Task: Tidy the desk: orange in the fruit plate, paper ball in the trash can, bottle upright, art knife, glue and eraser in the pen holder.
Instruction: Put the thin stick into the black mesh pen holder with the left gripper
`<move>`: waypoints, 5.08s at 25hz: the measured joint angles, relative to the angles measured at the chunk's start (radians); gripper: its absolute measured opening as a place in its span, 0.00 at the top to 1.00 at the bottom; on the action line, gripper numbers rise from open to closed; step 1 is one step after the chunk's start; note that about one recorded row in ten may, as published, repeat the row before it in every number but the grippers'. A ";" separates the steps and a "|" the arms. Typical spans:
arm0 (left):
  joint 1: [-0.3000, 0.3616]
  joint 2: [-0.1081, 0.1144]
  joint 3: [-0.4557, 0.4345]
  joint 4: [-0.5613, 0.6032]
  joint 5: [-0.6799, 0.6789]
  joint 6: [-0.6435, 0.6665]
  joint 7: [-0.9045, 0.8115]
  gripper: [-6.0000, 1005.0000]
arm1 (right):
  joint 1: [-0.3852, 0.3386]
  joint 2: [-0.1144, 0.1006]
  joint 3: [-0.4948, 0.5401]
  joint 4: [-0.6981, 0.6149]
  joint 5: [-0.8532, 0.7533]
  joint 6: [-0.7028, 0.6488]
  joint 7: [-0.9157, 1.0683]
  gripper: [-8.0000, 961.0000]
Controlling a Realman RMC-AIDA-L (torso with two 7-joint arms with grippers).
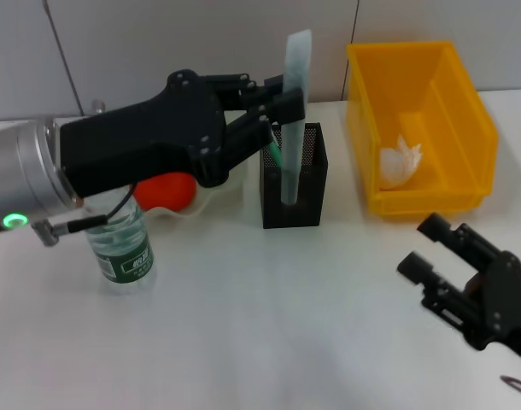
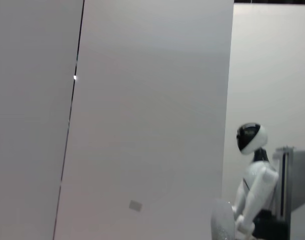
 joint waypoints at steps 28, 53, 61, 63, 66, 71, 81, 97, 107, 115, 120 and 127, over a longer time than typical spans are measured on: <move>-0.003 0.006 0.051 -0.133 -0.066 0.036 0.023 0.86 | 0.013 -0.011 -0.077 0.271 -0.179 0.077 0.028 0.30; 0.054 -0.003 0.160 -0.281 -0.355 0.098 0.213 0.86 | 0.026 -0.007 0.168 0.048 -0.170 0.043 0.159 0.30; 0.055 -0.003 0.227 -0.318 -0.467 0.116 0.287 0.86 | 0.082 -0.008 0.126 0.016 -0.178 -0.011 0.388 0.30; 0.053 -0.003 0.248 -0.342 -0.518 0.136 0.311 0.86 | 0.096 -0.007 0.103 0.016 -0.179 -0.046 0.394 0.30; 0.049 -0.004 0.263 -0.395 -0.605 0.197 0.345 0.86 | 0.109 -0.002 0.090 0.013 -0.180 -0.084 0.340 0.30; 0.053 -0.004 0.311 -0.437 -0.713 0.255 0.382 0.86 | 0.126 0.001 0.087 -0.026 -0.194 -0.121 0.197 0.30; 0.010 -0.005 0.386 -0.520 -0.756 0.272 0.475 0.86 | 0.162 0.005 0.074 -0.081 -0.198 -0.130 0.095 0.30; 0.011 -0.005 0.465 -0.563 -0.871 0.272 0.503 0.86 | 0.162 0.010 0.086 -0.142 -0.186 -0.097 -0.048 0.30; 0.015 -0.005 0.484 -0.568 -0.904 0.251 0.483 0.86 | 0.180 0.011 0.120 -0.218 -0.184 -0.066 -0.257 0.30; 0.010 -0.005 0.485 -0.589 -0.911 0.280 0.403 0.86 | 0.206 0.004 0.124 -0.157 -0.186 -0.094 -0.131 0.30; 0.013 -0.005 0.492 -0.589 -0.978 0.340 0.362 0.86 | 0.216 0.003 0.120 -0.155 -0.189 -0.135 -0.102 0.30; 0.013 -0.005 0.492 -0.589 -0.993 0.354 0.337 0.86 | 0.227 0.009 0.184 -0.173 -0.171 -0.220 0.036 0.30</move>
